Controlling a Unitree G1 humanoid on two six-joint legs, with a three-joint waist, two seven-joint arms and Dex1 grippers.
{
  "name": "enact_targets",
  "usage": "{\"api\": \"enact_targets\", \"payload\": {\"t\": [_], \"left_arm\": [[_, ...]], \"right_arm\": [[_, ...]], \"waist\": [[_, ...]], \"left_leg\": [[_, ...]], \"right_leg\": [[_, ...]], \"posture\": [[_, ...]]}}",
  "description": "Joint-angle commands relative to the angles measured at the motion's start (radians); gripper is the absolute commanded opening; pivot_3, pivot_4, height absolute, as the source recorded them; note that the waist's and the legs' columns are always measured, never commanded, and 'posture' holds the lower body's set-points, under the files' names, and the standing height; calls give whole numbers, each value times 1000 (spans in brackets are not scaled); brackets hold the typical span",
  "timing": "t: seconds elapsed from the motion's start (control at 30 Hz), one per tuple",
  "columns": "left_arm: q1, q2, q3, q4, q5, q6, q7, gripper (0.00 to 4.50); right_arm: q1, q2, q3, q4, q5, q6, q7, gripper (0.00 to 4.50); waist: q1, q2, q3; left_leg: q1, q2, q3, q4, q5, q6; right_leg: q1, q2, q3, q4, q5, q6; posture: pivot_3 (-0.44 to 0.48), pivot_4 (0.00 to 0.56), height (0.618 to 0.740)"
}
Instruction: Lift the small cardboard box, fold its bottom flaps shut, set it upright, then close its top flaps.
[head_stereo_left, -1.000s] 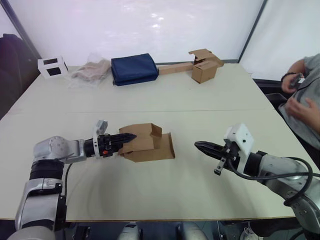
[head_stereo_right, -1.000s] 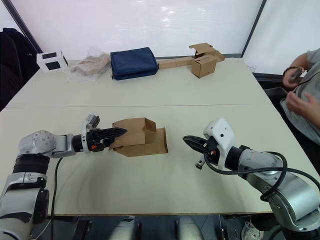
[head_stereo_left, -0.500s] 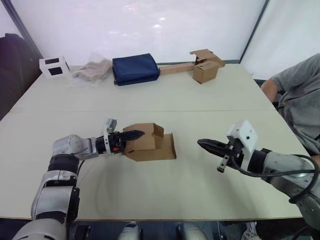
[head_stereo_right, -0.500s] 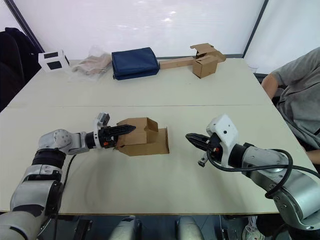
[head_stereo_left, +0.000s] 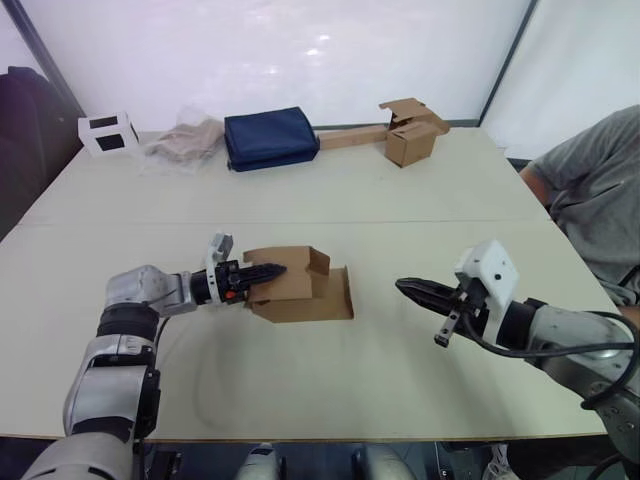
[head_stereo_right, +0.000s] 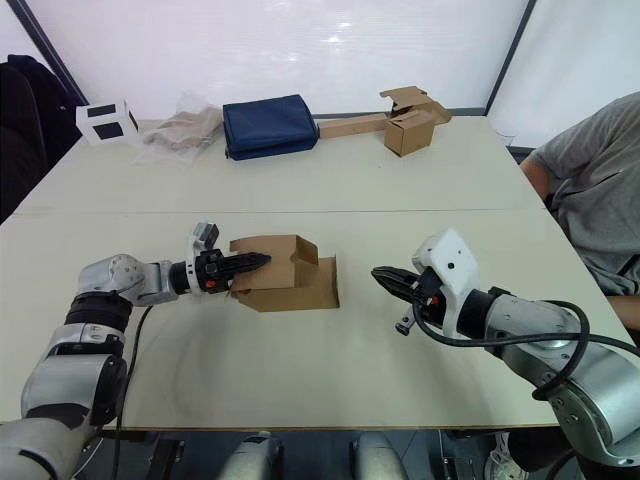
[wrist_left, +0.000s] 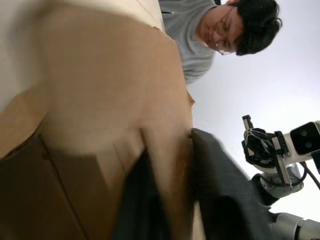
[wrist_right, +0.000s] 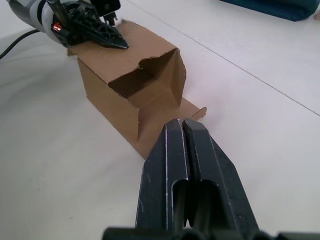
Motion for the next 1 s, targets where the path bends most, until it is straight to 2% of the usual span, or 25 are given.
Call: {"api": "enact_targets", "payload": {"t": [0.03,0.13,0.3,0.37,0.47,0.7,1.0], "left_arm": [[-13,26,18,-15,5,2,-14,6],[-14,49,54,-87,-29,30,-1,6],[31,32,83,-441,-87,-36,21,6],[45,10,81,-532,-71,-132,31,6],[65,-25,31,-619,49,-389,66,6],[64,-59,-16,-627,154,-684,74,6],[39,-65,-29,-578,161,-735,84,6]], "right_arm": [[-12,-7,-22,-25,14,-9,-1,0],[-22,-3,-11,-15,7,-17,1,0],[-85,45,20,32,-39,-50,-42,0],[-125,73,39,60,-59,-60,-65,0],[-224,141,91,142,-135,-98,-128,0],[-394,286,127,306,-233,-157,-221,0],[-480,392,216,374,-289,-183,-206,0]], "waist": [[-1,0,0],[0,0,0],[0,0,0],[3,0,0],[4,0,0],[-1,0,0],[-4,0,0]], "left_leg": [[0,0,0,0,0,0],[0,0,0,0,0,0],[-1,0,0,0,0,0],[-1,0,0,0,0,-1],[0,0,0,0,1,-2],[-2,0,1,-2,1,-3],[-2,0,1,-1,2,-3]], "right_leg": [[0,0,0,0,0,0],[0,0,0,0,0,0],[-1,0,0,0,0,0],[-1,-1,0,0,0,0],[0,-1,0,0,0,0],[-4,0,1,0,0,-1],[-5,0,1,2,1,-1]], "posture": [[0,150,740],[0,150,740],[0,150,740],[0,150,740],[0,150,740],[0,150,740],[0,150,740]]}}
